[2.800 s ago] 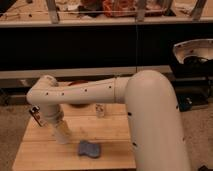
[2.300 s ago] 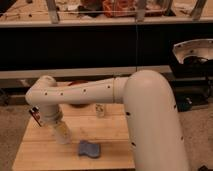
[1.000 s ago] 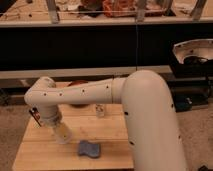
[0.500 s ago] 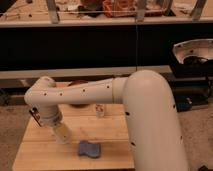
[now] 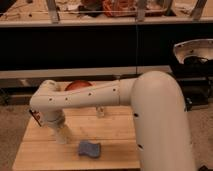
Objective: Place the ceramic cup over the eraser
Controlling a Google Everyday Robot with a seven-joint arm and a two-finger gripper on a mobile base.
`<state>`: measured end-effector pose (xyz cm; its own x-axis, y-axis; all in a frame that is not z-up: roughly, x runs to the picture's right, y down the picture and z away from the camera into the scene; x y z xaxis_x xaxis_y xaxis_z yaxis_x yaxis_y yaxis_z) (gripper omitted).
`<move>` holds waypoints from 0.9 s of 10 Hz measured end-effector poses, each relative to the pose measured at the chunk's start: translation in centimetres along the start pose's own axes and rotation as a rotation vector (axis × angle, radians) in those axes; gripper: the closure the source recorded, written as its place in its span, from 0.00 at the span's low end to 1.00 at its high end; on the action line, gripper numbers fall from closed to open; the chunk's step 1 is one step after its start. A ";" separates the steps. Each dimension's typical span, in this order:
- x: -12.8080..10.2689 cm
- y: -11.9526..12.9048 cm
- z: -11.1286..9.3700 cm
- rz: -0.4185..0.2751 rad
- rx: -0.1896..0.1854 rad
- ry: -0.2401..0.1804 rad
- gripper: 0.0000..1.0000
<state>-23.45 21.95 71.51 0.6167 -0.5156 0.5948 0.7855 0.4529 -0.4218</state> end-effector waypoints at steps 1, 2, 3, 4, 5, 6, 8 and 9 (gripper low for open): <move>0.2 0.2 0.2 -0.001 -0.005 0.004 0.22; 0.5 0.5 0.6 -0.003 -0.014 0.008 0.22; 0.8 0.8 0.9 0.000 -0.018 0.009 0.22; 1.2 1.0 1.1 0.008 -0.023 0.012 0.22; 1.5 1.2 1.2 0.018 -0.025 0.014 0.22; 1.9 1.4 1.4 0.032 -0.027 0.016 0.22; 2.4 1.7 1.4 0.048 -0.028 0.020 0.22; 2.6 1.8 1.4 0.055 -0.027 0.021 0.22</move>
<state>-20.49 22.47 73.29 0.6598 -0.5061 0.5554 0.7512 0.4610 -0.4723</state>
